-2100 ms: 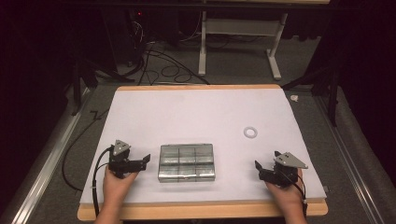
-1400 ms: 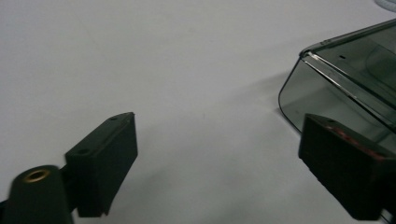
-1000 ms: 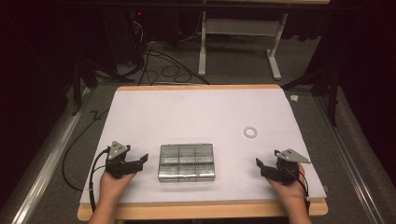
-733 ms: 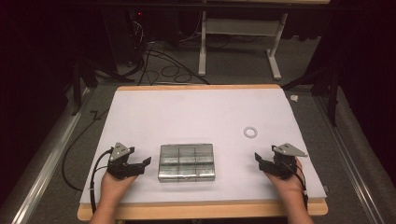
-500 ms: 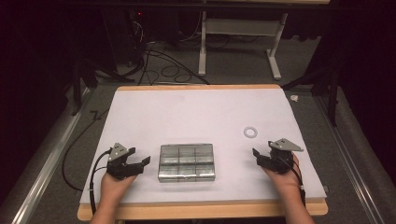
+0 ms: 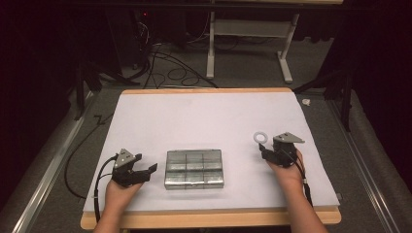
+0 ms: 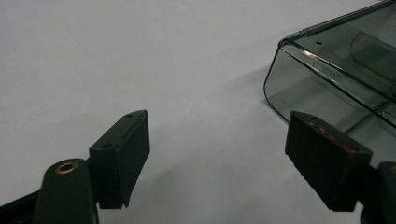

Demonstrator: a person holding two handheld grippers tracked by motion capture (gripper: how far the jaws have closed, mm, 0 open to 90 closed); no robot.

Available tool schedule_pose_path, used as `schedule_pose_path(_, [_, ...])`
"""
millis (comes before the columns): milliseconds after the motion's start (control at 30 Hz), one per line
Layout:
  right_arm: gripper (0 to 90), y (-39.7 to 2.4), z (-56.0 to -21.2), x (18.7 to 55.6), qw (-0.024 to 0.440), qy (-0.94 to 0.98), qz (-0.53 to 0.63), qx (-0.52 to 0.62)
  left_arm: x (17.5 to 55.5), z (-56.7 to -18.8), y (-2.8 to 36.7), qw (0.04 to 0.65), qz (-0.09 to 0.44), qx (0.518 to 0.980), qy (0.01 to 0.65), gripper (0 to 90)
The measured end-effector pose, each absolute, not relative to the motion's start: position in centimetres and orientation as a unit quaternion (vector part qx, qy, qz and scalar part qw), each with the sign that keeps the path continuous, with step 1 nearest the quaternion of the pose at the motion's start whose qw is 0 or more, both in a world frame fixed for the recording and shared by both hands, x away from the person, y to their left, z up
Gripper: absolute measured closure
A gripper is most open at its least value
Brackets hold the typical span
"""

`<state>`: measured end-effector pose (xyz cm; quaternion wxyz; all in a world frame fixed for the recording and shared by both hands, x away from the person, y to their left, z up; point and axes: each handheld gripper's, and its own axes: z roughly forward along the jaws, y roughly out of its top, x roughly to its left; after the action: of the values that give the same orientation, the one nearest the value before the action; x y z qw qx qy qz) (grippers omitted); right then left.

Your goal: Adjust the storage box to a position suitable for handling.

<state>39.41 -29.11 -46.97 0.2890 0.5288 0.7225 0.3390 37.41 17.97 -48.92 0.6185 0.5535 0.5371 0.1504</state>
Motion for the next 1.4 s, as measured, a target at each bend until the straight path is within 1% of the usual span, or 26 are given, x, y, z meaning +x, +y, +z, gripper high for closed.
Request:
schedule_pose_path(67, [40.2,-29.2,-47.1,40.0,0.288,0.719,0.338,0.534,37.4,-48.9,18.0,0.618,0.15,0.555,0.537,22.3])
schedule_pose_path(133, [43.9,-29.4,-47.1,40.5,0.285,0.712,0.344,0.542,37.4,-48.9,18.0,0.618,0.149,0.555,0.537,22.4])
schedule_pose_path(333, [49.2,-29.8,-47.3,42.2,0.28,0.711,0.329,0.554,37.4,-48.9,18.1,0.62,0.147,0.552,0.538,22.4])
schedule_pose_path(433, [54.6,-30.0,-47.2,42.9,0.275,0.706,0.334,0.56,37.4,-48.9,18.0,0.62,0.145,0.553,0.537,22.5])
schedule_pose_path(600, [60.9,-30.2,-47.1,44.0,0.261,0.706,0.334,0.568,37.4,-49.0,17.9,0.618,0.148,0.558,0.534,22.2])
schedule_pose_path(800, [67.5,-30.2,-47.4,44.6,0.248,0.709,0.325,0.575,37.4,-49.0,18.0,0.618,0.146,0.558,0.534,21.9])
schedule_pose_path(900, [72.2,-30.2,-47.6,44.6,0.242,0.709,0.32,0.58,37.4,-49.0,17.9,0.618,0.146,0.558,0.533,21.9])
schedule_pose_path(967, [73.2,-30.2,-47.8,44.7,0.235,0.713,0.312,0.582,37.4,-49.0,17.9,0.618,0.146,0.559,0.534,22.0])
schedule_pose_path(1033, [74.5,-30.0,-47.9,44.6,0.242,0.714,0.309,0.579,37.4,-49.0,17.9,0.616,0.147,0.561,0.533,22.0])
schedule_pose_path(1067, [77.0,-30.0,-47.9,44.6,0.246,0.715,0.306,0.579,37.4,-49.0,17.9,0.614,0.147,0.563,0.533,22.0])
schedule_pose_path(1100, [82.1,-29.9,-47.9,44.6,0.249,0.716,0.303,0.577,37.4,-49.0,17.8,0.616,0.146,0.56,0.534,22.0])
schedule_pose_path(1200, [83.6,-29.8,-47.8,44.7,0.248,0.719,0.302,0.575,37.4,-49.0,18.0,0.616,0.142,0.559,0.536,22.7])
schedule_pose_path(1267, [83.9,-29.8,-47.7,44.6,0.238,0.717,0.314,0.575,37.5,-49.0,18.0,0.618,0.141,0.557,0.537,23.0])
schedule_pose_path(1400, [84.1,-29.6,-47.1,44.2,0.242,0.724,0.317,0.563,37.4,-48.9,18.0,0.616,0.142,0.56,0.535,22.9])
